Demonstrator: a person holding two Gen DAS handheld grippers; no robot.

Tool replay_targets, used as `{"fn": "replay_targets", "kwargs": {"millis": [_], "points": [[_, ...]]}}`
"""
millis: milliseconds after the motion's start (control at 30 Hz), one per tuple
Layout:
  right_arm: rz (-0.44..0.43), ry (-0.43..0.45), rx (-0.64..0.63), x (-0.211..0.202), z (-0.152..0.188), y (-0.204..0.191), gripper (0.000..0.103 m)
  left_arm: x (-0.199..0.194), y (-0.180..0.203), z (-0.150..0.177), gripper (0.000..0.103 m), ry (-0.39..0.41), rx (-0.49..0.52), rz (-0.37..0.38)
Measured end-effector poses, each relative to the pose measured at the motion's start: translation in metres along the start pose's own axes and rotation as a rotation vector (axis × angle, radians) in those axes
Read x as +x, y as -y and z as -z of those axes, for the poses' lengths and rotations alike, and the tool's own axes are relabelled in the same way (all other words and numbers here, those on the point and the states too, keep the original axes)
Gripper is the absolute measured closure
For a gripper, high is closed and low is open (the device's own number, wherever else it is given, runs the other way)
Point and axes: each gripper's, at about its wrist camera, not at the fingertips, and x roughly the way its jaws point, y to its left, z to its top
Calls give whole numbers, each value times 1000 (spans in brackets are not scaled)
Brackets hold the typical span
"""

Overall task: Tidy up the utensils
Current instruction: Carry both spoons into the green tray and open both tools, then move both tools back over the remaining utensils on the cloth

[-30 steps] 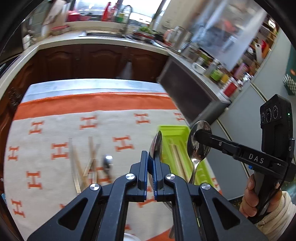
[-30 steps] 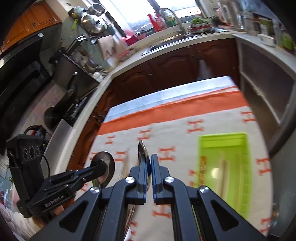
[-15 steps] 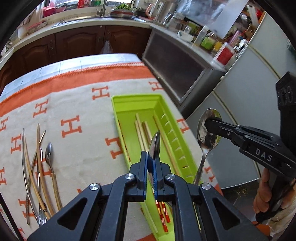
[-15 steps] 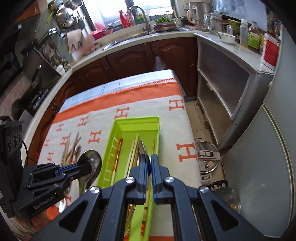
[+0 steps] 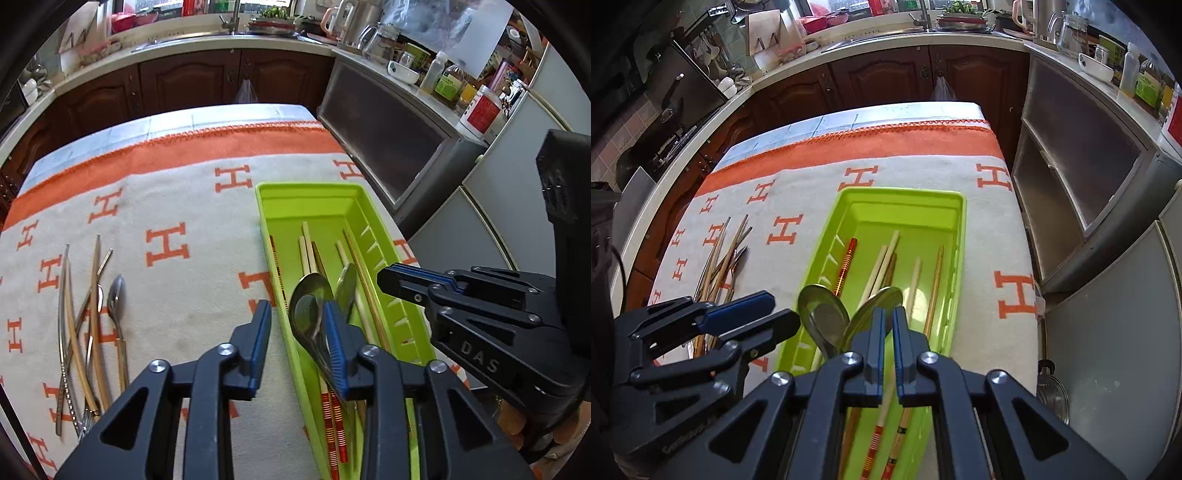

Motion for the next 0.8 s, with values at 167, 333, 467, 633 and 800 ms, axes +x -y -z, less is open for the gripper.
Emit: {"fn": "replay_targets", "kwargs": {"millis": [167,333,467,633,800], "points": [[-17,10,14,-3,-3,-2,97,-17,-6,-1,62,25,-16,-24],[-25,3,0,-9,1,-11,97,-33,-14,4,59,33,-22,-59],[-39,-16,3,-12,7,-19,97,-45,-25,12,58,30,-43,-78],[-60,-32,5,-14,15,-32,97,-57,-40,27,58,19,-72,-100],[-86,-36,-11,-17,20,-50,97,-68,-54,42,58,8,-98,-121]]}}
